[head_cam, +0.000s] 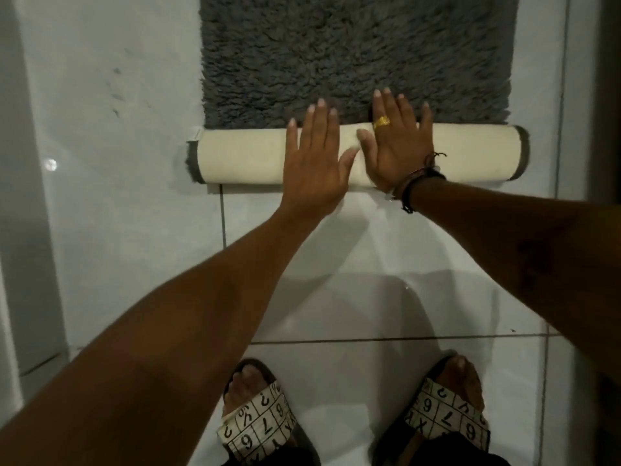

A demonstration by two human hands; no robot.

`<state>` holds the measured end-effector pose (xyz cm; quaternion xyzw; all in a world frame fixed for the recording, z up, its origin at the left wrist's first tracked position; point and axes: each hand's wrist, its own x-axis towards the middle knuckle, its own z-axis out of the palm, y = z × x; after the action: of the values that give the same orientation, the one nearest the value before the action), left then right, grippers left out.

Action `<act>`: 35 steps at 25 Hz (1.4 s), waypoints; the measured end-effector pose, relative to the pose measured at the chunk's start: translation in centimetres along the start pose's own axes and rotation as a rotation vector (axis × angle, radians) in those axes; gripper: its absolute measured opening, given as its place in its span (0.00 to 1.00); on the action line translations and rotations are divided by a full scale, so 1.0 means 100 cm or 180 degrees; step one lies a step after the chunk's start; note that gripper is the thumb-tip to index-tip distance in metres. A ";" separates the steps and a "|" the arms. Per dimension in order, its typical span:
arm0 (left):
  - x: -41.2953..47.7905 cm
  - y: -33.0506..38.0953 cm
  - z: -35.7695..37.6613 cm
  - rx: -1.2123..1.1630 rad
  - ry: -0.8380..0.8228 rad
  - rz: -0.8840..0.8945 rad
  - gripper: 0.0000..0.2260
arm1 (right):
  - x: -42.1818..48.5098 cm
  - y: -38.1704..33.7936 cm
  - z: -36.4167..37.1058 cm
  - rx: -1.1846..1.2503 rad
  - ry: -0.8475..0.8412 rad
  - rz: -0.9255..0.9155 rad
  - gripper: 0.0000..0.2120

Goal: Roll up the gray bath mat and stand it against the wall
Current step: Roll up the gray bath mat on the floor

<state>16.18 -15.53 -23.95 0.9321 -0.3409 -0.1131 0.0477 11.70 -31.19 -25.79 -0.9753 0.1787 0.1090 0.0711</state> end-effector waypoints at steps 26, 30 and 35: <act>0.289 -0.043 -0.075 -0.0260 -0.0384 -0.0575 0.26 | 0.141 0.007 -0.086 0.0572 0.0315 0.0059 0.32; 0.380 -0.064 -0.105 -0.0207 0.0134 -0.0516 0.28 | 0.229 0.002 -0.084 0.0358 0.0379 0.0415 0.29; 0.384 -0.051 -0.133 -0.0327 0.0653 -0.0596 0.31 | 0.361 0.012 -0.118 0.0134 0.0159 0.0695 0.29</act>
<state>51.09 -36.28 -18.75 0.9628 -0.2395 -0.0385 0.1192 46.43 -46.41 -23.10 -0.9507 0.2879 0.0881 0.0748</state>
